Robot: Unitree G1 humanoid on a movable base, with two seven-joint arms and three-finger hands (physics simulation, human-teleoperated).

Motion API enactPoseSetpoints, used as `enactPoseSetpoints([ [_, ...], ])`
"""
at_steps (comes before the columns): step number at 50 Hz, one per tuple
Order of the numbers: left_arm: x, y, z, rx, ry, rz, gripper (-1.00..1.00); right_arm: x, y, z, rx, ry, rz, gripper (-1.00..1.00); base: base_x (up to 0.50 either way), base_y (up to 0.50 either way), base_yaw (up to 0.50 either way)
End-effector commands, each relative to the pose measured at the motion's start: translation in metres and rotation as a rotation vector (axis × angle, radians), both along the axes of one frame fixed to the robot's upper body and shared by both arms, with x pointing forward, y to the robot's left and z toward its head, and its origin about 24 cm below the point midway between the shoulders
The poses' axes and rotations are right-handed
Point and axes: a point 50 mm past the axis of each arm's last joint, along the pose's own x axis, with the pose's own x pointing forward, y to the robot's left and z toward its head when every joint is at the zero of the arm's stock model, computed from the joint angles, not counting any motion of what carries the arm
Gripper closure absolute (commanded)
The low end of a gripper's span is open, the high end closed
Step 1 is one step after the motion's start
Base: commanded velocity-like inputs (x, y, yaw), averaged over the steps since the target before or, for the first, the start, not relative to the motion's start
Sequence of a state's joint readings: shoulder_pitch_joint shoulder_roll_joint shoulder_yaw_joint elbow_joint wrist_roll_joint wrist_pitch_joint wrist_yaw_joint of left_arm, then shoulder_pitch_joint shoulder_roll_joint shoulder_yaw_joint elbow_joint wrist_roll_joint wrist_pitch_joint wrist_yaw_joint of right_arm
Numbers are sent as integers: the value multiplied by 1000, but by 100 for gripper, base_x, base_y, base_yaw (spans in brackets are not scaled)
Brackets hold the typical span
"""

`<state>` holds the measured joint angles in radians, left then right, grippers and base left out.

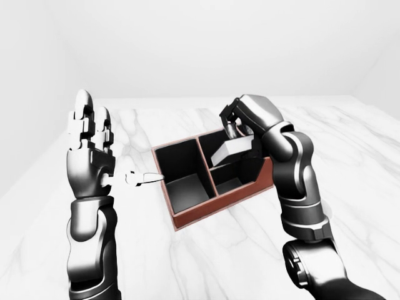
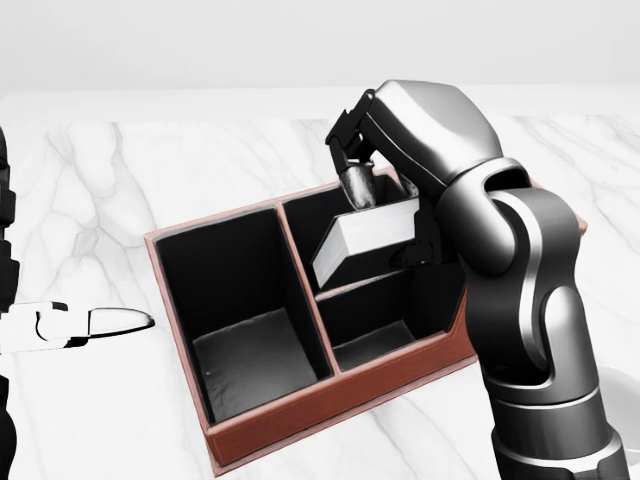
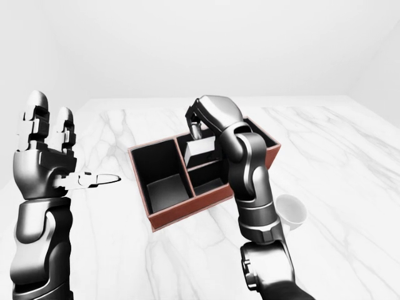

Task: Pick up the book and place it in the front compartment of the caddy.

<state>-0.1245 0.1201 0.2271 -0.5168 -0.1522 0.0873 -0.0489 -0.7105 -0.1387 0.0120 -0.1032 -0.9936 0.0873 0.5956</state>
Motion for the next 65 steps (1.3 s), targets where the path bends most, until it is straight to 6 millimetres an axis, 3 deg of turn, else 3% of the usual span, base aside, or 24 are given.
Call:
enactPoseSetpoints([
  [1,0,0,1,-1,-4,0,-100,5,-3,7,34,-63,-31,100,0,0,0],
  [65,2,2,1,-8,-4,5,-100,47,9,-13,17,-94,-22,100,0,0,0],
])
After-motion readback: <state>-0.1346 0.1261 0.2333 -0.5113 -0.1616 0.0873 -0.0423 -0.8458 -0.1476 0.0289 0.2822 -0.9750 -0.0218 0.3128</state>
